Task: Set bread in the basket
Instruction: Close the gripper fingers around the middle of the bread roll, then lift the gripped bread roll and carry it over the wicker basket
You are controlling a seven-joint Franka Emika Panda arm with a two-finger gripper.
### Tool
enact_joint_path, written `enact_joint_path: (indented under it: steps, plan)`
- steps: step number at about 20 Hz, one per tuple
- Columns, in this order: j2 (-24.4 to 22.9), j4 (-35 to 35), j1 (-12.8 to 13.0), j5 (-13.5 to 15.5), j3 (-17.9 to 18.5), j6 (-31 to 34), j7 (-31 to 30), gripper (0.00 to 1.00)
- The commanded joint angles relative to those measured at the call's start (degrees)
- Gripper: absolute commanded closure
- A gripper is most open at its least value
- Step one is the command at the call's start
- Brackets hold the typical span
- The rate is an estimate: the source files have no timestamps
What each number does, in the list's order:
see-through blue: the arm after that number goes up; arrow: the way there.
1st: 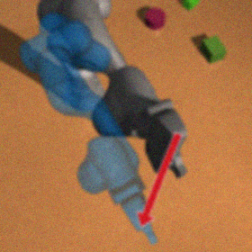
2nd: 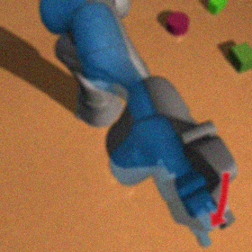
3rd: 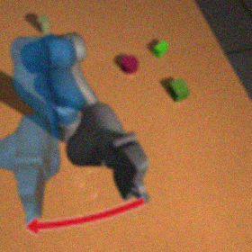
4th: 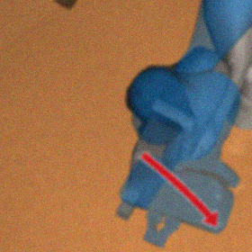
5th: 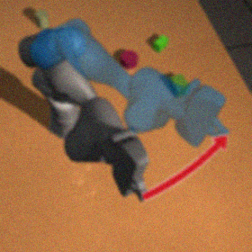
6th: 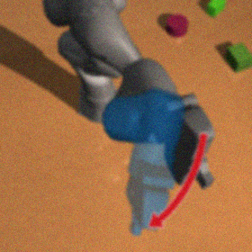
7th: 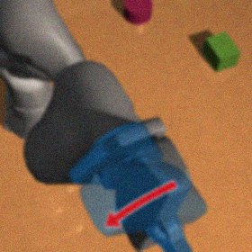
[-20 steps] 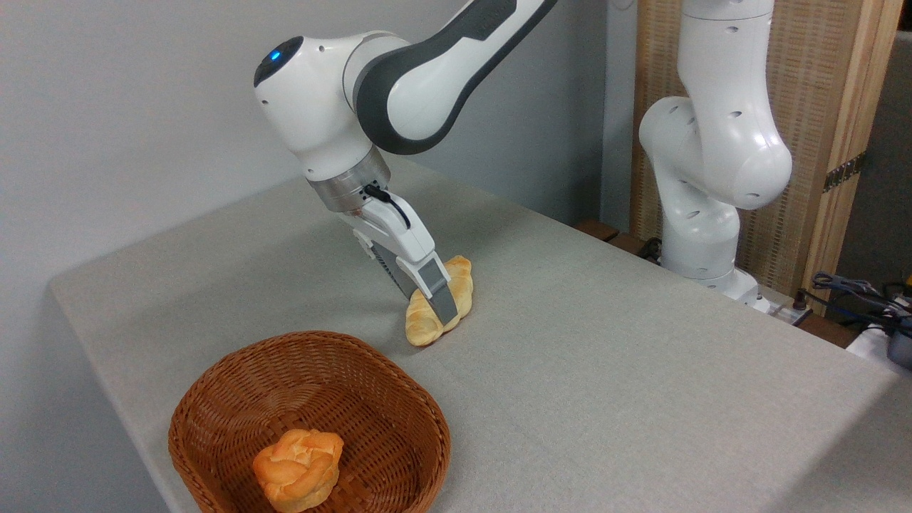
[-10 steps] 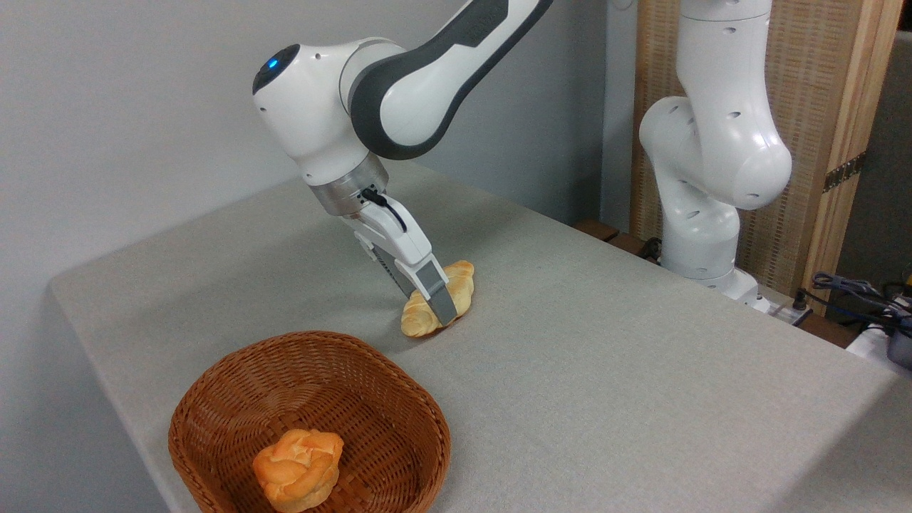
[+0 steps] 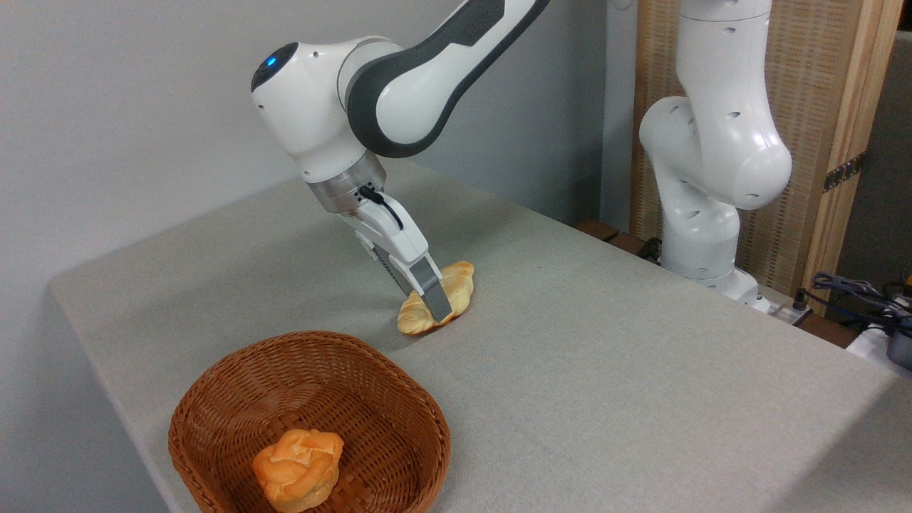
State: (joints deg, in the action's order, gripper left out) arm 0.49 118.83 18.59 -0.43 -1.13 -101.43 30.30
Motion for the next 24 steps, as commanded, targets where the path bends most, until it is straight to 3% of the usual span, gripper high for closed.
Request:
enact_joint_path:
  steps: [1,17,24]
  plan:
    - [-0.1,-0.2,0.3,-0.4,0.1,-0.5,-0.2,0.60]
    - [-0.8,-0.4,0.1,-0.9,0.7,0.4,0.5,0.61]
    - [-2.9,-7.8,0.1,1.0,0.8,5.7,0.5,0.59]
